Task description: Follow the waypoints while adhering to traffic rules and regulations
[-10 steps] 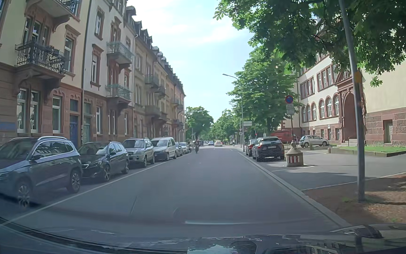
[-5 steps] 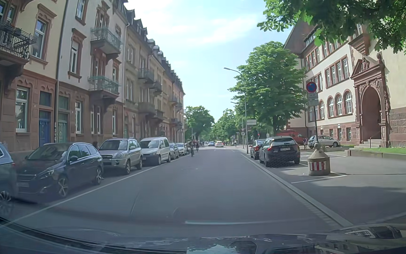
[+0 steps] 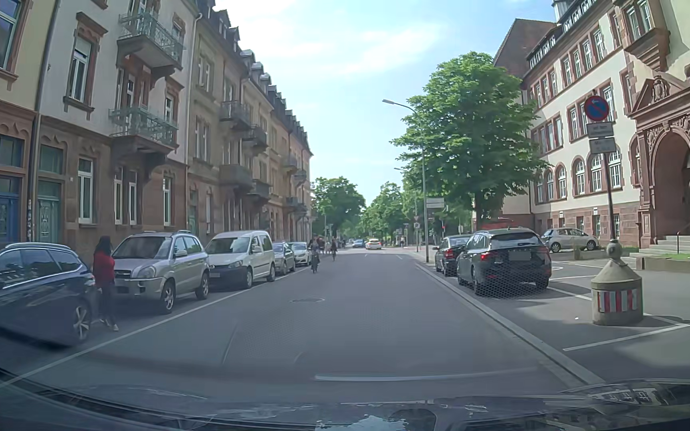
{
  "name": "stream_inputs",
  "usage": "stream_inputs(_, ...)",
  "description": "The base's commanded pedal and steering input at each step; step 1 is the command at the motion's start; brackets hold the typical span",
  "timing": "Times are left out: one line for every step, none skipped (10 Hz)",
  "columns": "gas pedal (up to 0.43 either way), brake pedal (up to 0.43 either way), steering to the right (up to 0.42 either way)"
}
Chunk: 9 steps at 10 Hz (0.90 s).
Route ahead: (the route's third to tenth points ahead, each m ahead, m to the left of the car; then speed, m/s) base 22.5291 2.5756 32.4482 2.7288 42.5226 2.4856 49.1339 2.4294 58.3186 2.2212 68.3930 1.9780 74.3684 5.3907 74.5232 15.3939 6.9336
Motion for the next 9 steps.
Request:
stream_inputs(0.067,0.000,-0.003)
stream_inputs(0.059,0.000,-0.002)
stream_inputs(0.059,0.000,-0.002)
stream_inputs(0.059,0.000,0.000)
stream_inputs(0.059,0.000,0.000)
stream_inputs(0.047,0.000,0.001)
stream_inputs(0.039,0.000,0.001)
stream_inputs(0.039,0.000,0.001)
stream_inputs(0.039,0.000,0.001)
